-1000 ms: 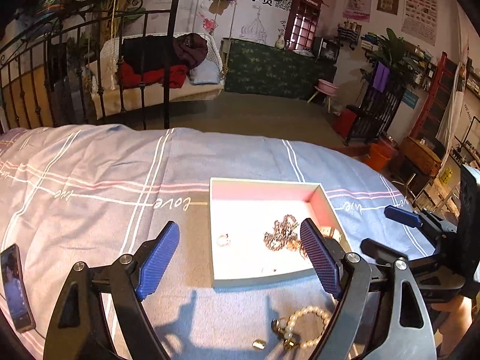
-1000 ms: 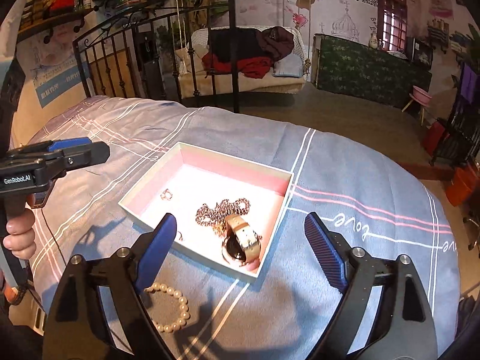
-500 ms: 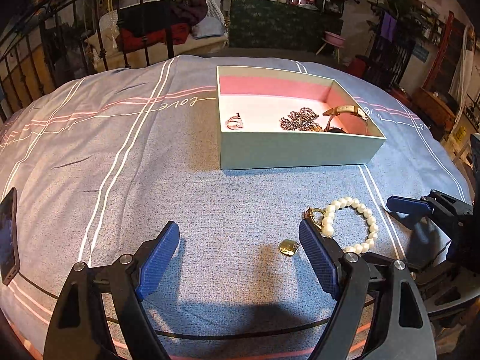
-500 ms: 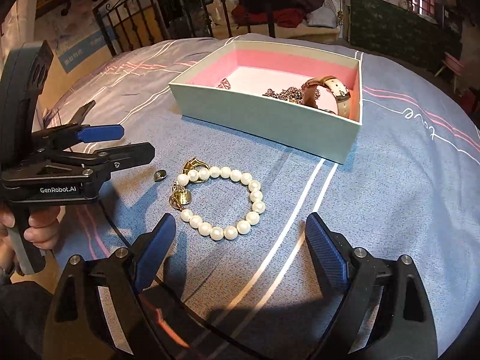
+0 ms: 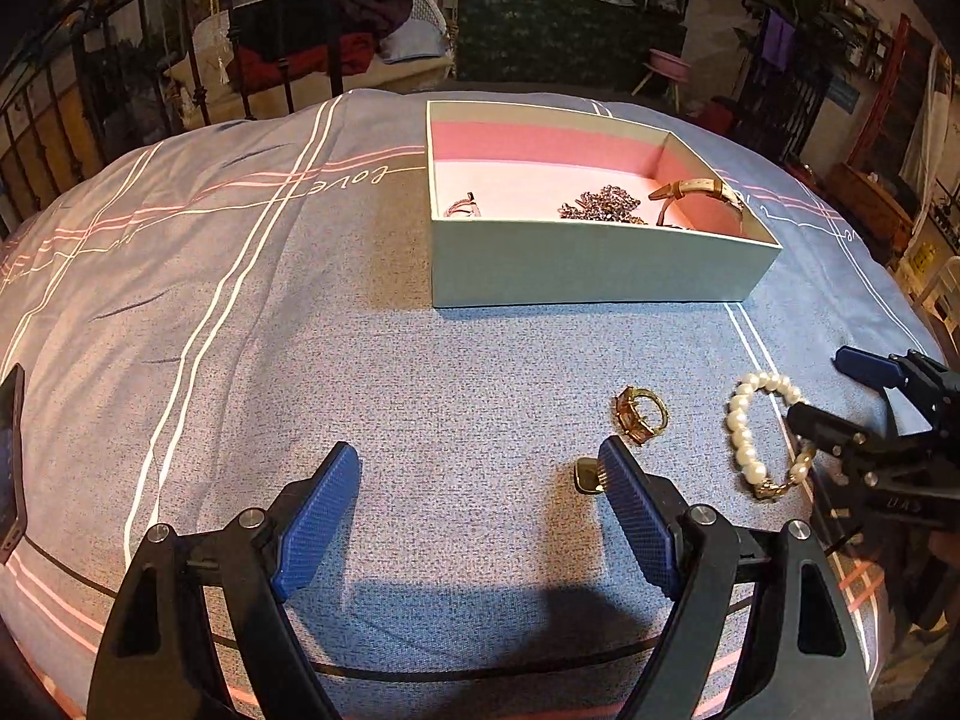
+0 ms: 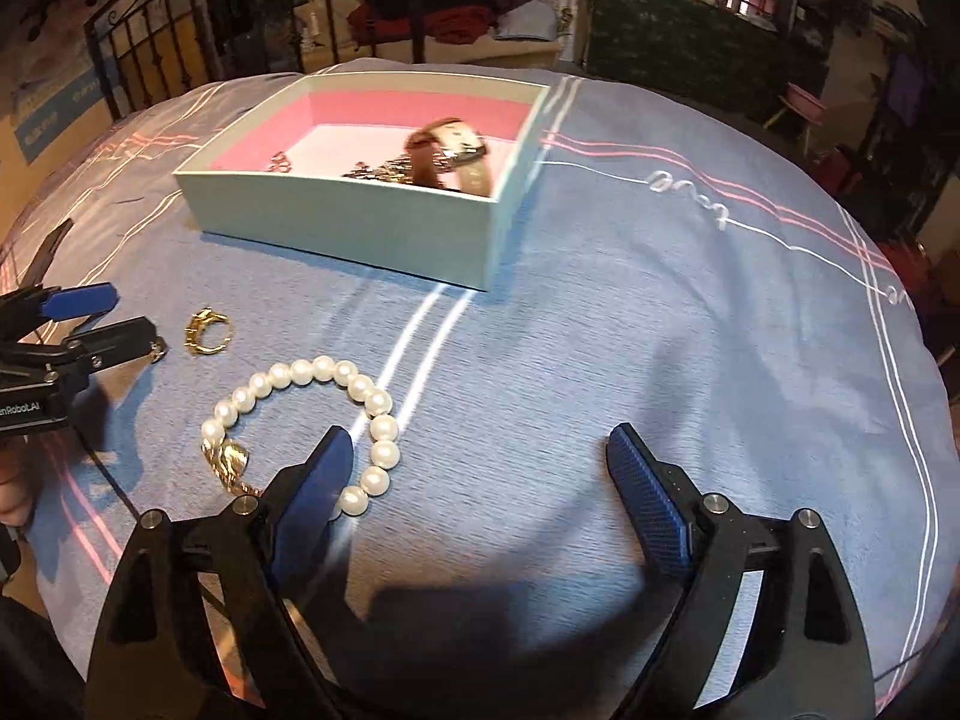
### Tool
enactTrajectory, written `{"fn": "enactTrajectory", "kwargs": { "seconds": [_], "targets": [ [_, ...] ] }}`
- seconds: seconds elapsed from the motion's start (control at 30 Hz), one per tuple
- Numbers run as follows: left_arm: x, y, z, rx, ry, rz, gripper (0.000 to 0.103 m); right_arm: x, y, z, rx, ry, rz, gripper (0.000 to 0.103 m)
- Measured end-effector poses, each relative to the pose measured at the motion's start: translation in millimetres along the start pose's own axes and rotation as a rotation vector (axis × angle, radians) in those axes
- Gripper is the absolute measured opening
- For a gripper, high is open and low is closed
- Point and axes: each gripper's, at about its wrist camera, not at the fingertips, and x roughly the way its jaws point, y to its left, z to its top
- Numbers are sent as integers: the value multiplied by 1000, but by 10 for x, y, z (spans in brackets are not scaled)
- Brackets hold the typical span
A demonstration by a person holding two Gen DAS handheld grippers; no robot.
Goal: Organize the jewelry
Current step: 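Move the right tool toward the pearl bracelet beside the gold ring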
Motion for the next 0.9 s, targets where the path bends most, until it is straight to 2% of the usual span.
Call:
{"fn": "enactTrajectory", "kwargs": {
  "seconds": [0.07,0.1,0.27,0.37,0.47,0.57,0.6,0.67,0.9],
  "targets": [
    [-12,-17,3,2,-1,-8,79,-49,-86,-16,9,-6,-42,86],
    [-20,-25,2,2,-2,-10,79,-84,-102,-14,11,-17,-33,85],
    [-71,-55,5,10,-12,-12,79,-319,-125,-31,35,-100,122,86],
    [-109,-61,-1,12,-21,-17,79,-358,1,-74,-15,-94,169,85],
    [-130,-81,-14,16,-23,-22,79,-341,184,-163,-65,-64,248,69],
    [-143,-101,-40,23,-23,-26,79,-298,338,-214,-98,-51,275,51],
    [-145,-104,-48,24,-22,-26,79,-291,365,-219,-98,-53,288,42],
    [-147,-104,-57,23,-19,-25,79,-287,388,-198,-90,-51,315,41],
    [-130,-80,-77,14,-12,-31,79,-296,346,-132,-66,-69,315,40]
  ]
}}
